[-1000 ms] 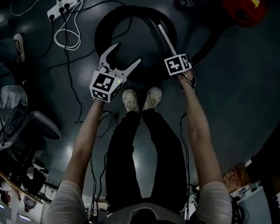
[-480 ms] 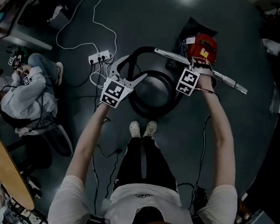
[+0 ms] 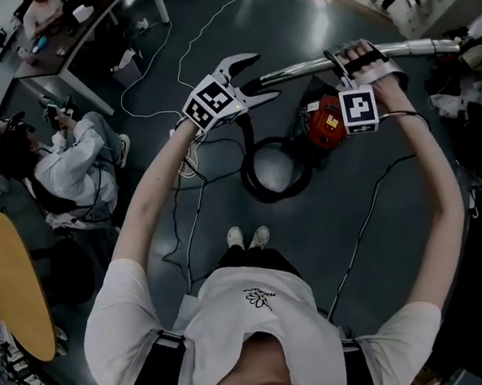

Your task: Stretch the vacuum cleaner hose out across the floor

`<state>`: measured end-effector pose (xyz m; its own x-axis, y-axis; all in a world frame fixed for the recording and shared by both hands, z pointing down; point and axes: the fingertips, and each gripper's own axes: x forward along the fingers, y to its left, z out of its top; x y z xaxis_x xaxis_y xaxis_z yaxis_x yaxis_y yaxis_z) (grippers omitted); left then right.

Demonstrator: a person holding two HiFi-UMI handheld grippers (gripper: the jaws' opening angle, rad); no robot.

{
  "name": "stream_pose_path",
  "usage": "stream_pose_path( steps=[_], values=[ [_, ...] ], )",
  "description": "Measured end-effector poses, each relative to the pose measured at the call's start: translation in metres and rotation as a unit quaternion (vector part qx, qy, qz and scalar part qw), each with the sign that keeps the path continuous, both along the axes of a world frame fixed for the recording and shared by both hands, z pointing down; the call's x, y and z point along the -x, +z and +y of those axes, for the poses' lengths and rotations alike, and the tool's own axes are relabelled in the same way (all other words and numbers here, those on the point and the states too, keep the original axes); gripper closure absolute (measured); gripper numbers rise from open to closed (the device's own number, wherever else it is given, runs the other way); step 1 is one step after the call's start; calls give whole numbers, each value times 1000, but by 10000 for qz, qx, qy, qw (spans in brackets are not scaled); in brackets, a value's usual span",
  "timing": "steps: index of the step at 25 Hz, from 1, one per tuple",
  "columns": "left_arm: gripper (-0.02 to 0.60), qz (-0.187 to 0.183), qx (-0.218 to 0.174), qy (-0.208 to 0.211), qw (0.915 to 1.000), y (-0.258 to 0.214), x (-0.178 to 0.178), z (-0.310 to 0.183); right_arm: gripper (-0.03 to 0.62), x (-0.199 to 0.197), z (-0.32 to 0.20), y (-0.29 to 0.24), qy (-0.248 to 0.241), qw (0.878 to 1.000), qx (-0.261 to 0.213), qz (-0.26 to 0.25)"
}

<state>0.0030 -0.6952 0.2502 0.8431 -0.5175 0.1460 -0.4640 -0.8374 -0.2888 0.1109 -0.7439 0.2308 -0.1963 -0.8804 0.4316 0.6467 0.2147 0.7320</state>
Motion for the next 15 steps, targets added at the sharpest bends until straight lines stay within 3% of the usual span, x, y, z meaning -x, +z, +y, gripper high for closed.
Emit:
stream_pose_path(
  steps=[3, 5, 6, 7, 9, 10, 11, 12, 13, 15],
  values=[
    [210, -228, 102, 581, 9980, -28, -29, 17, 410, 30, 36, -55, -688, 9974, -174, -93],
    [212, -663, 325, 981, 9924, -36, -43, 33, 410, 56, 63, -80, -1271, 9910, -298, -283],
    [212, -975, 636, 1236, 9855, -33, -47, 46, 410, 65, 75, -84, -1527, 9874, -319, -283],
    [212, -1288, 1086, 1560, 9733, -26, -50, 62, 410, 71, 86, -84, -1743, 9840, -290, -218],
    [213, -1646, 2134, 2267, 9359, -10, -53, 99, 410, 78, 104, -78, -2106, 9775, -146, -17],
    [215, -1621, 2547, 2535, 9190, -7, -52, 114, 410, 79, 112, -74, -2267, 9739, -45, 84],
    [274, -1465, 2843, 2716, 9077, -7, -50, 125, 410, 80, 118, -69, -2426, 9699, 65, 173],
    [368, -1236, 3054, 2822, 9010, -8, -47, 134, 408, 82, 123, -65, -2575, 9658, 157, 242],
    [416, -999, 3221, 2877, 8964, -8, -44, 143, 408, 85, 126, -61, -2667, 9631, 208, 279],
    [422, -532, 3518, 2909, 8881, -3, -38, 162, 408, 89, 124, -54, -2522, 9671, 256, 192]
  ],
)
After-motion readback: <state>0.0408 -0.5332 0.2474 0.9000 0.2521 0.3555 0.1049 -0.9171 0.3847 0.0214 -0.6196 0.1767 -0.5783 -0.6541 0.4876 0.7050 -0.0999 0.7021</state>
